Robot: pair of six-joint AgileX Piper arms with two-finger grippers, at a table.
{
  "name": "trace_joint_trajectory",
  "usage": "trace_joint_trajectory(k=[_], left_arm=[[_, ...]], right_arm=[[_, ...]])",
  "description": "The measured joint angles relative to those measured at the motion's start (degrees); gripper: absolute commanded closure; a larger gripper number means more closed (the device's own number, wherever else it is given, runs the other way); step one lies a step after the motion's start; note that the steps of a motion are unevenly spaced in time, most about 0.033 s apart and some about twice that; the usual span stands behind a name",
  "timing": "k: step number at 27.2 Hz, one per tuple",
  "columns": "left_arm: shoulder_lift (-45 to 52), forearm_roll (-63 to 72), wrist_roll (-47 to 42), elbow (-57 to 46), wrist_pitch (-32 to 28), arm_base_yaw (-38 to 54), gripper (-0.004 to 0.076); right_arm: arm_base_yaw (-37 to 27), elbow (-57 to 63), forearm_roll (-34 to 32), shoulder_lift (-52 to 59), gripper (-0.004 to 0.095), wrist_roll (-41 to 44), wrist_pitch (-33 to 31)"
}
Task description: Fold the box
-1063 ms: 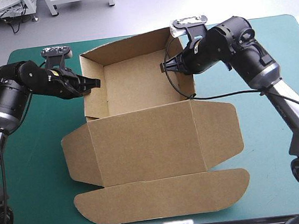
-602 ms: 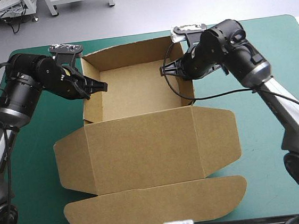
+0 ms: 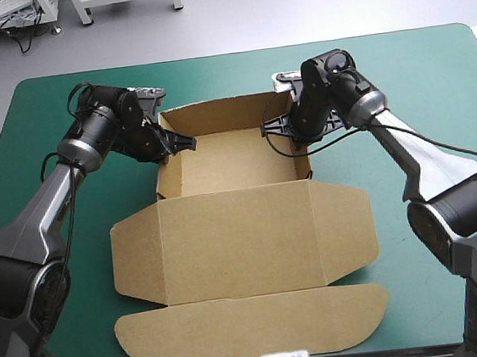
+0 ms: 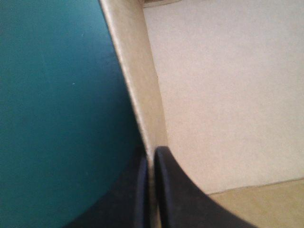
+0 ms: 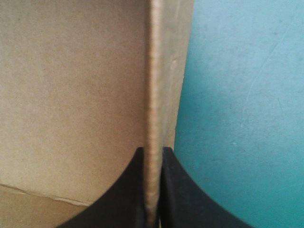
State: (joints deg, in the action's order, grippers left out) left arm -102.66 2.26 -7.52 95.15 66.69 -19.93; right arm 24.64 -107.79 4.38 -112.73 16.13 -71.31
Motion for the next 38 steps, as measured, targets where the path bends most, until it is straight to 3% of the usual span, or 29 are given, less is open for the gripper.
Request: trace_joint_trajectory(k=[3,13,17,21,26,30,38], left_arm=[[-2.8,1.3,-0.4,0.1,-3.5,-0.1,0.0734],[-4.0,2.5,-0.7,1.1,-3.3,-0.1,0.0733],[-4.0,2.5,-0.7,1.1,-3.3,-0.1,0.0714],[-4.0,2.5,-0.7,1.1,-3.1,-0.1,0.0626],[-5.7,3.4,-0.7,1.0,-3.5,-0.3,0.0395],[-6.3,4.8,-0.6,0.9,-3.6,-0.8,0.0244],[-6.4,5.5,-1.5,0.9,-4.2,-0.9,0.0232]], right_arm=[[-3.4,0.0,2.8,-2.2,0.0909,-2.3,0.0],[-4.0,-0.3,3.4,-4.8,0.0908,-6.9,0.0],[-4.0,-0.4,2.9,-4.8,0.0854,-8.8,0.0],[-3.9,-0.4,2.0,-4.8,0.0651,-10.4,0.0],[-3.5,-0.4,1.1,-5.4,0.0378,-10.9,0.4],[-3.5,-0.4,-0.2,-5.8,0.0332,-11.0,0.6],[-3.5,-0.8,-2.9,-5.5,0.0332,-11.0,0.6]])
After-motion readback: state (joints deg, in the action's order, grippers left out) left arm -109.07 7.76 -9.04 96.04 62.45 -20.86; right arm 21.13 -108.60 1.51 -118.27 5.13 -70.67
